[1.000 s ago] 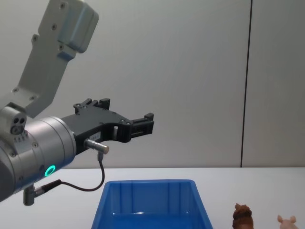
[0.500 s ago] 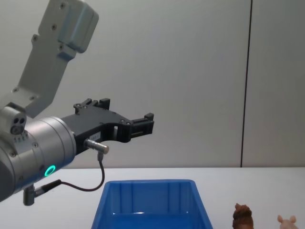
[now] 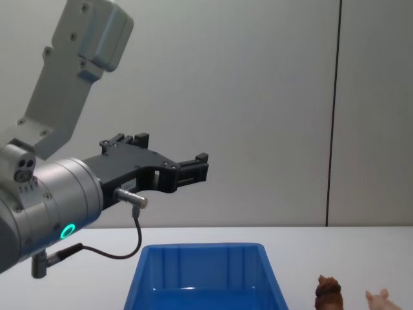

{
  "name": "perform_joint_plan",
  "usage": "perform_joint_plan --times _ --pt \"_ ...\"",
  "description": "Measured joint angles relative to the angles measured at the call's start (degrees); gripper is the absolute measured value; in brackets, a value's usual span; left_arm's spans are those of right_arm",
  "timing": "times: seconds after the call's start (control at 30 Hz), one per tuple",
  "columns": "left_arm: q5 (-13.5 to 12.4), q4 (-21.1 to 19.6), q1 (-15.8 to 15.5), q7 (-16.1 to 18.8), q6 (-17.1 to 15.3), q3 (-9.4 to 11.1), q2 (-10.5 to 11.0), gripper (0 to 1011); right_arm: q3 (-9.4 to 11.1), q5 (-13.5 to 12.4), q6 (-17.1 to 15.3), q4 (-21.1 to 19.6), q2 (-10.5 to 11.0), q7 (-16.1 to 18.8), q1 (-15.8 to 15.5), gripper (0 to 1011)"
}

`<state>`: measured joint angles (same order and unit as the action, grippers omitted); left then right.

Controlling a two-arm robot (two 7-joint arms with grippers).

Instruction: Pick up the two dolls from the table and place them into the box.

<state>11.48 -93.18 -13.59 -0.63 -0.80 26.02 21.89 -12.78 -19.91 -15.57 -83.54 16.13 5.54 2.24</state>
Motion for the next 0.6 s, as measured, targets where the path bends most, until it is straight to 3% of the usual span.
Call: perform_joint_plan --times 0.6 --pt "0.00 0.00 0.00 0.00 0.00 0.00 0.00 1002 0.45 3.43 2.92 -4.06 0.18 -1.08 0.85 380"
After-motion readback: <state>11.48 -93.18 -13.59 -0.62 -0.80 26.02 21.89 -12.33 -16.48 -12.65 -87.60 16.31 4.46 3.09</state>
